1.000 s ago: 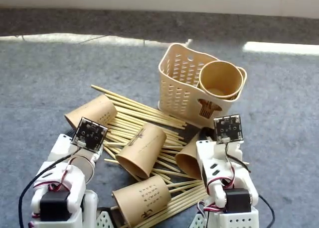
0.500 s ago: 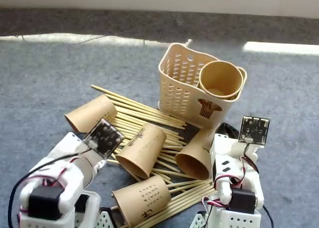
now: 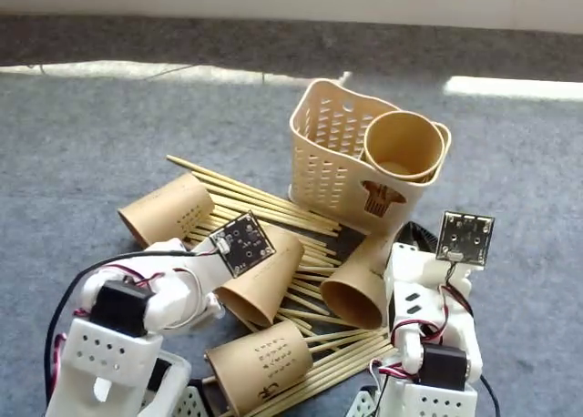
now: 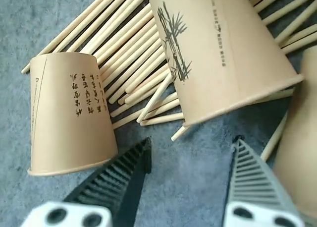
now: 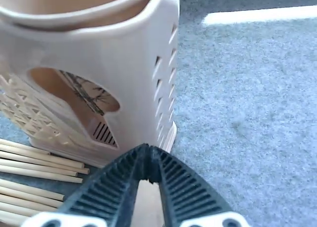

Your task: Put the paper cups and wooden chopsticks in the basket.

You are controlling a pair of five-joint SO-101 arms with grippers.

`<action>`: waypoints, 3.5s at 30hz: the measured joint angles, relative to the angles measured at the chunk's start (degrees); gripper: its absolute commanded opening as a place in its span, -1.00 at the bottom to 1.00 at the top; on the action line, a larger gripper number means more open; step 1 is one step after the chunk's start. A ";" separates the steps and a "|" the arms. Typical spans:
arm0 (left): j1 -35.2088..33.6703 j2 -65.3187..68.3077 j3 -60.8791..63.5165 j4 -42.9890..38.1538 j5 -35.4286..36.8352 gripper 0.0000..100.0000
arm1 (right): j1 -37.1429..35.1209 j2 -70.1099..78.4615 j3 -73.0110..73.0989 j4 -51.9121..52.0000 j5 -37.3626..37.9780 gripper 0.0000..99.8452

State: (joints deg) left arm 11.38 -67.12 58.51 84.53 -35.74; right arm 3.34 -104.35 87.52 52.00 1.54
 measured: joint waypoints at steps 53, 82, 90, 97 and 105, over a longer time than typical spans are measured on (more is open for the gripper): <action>7.56 1.05 -14.07 -2.64 16.88 -0.99 | 3.60 0.00 0.18 0.00 0.00 -0.98; 20.04 43.16 -79.47 12.13 26.55 -0.99 | 11.16 0.00 0.53 -4.40 -4.04 -0.98; 21.27 55.47 -89.49 12.13 32.88 -0.99 | 11.52 0.09 2.99 -8.00 -4.13 -0.98; 29.01 60.31 -93.27 12.13 33.41 -0.99 | 11.52 0.09 3.08 -8.70 -4.13 -0.98; 28.40 64.18 -93.36 12.04 33.41 -0.99 | 11.52 0.09 3.08 -8.88 -4.13 -0.98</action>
State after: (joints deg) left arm 39.78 -2.95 -34.86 96.57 -2.33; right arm 14.86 -104.26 90.59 43.12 -2.59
